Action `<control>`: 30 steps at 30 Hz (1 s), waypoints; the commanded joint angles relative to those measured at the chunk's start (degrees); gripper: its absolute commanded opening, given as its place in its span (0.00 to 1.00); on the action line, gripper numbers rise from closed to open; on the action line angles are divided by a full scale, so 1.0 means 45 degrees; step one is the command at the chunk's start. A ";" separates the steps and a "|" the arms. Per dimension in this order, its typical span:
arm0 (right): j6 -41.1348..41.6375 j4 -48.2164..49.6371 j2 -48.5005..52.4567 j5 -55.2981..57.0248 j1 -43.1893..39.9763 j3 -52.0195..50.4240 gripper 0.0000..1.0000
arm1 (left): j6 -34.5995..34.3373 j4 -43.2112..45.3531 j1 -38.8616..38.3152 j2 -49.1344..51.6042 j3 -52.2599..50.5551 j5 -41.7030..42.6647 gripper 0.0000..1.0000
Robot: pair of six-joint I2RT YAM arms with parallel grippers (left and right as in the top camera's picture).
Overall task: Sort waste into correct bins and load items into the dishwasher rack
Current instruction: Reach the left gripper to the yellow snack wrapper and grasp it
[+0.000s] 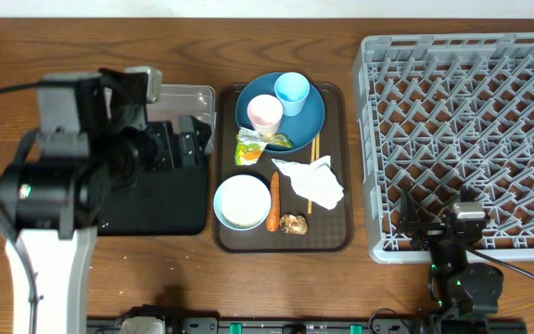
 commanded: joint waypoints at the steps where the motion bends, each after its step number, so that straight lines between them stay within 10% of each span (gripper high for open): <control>1: -0.0199 -0.0053 -0.0039 -0.0039 0.0000 -0.0015 0.99 | -0.0087 -0.0068 0.0049 0.0651 0.0165 0.0384 0.98; 6: -0.0199 -0.0053 -0.0039 -0.0039 0.0000 -0.0015 0.99 | -0.0573 0.0102 -0.0131 0.1574 0.0160 0.0427 0.99; 12: -0.0199 -0.0053 -0.0039 -0.0039 0.0000 -0.0015 0.99 | -0.0831 0.0087 -0.1433 0.2812 0.0087 -0.0136 0.71; 30: -0.0199 -0.0053 -0.0039 -0.0039 0.0000 -0.0015 0.99 | -0.2064 0.1341 -0.3944 0.7825 0.0078 -0.3487 0.70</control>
